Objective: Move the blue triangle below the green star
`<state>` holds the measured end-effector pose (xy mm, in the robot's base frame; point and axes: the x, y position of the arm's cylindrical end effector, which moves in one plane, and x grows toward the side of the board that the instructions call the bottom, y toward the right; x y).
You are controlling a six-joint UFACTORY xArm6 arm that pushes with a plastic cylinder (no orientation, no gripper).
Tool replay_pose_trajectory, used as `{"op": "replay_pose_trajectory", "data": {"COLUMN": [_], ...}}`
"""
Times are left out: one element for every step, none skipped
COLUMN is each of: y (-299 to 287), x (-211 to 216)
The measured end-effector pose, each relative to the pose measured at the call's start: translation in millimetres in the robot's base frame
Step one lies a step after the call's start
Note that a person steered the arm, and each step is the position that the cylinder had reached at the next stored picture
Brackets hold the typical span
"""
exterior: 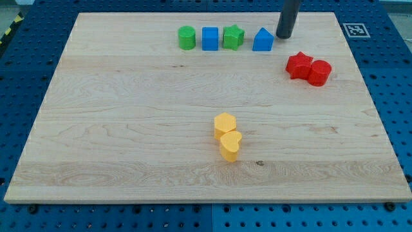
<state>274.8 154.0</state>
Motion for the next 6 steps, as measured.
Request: {"op": "replay_pose_trajectory", "data": {"y": [-21,-40,-60,-64,-79,-89], "x": [14,29,31,18,20,38]}}
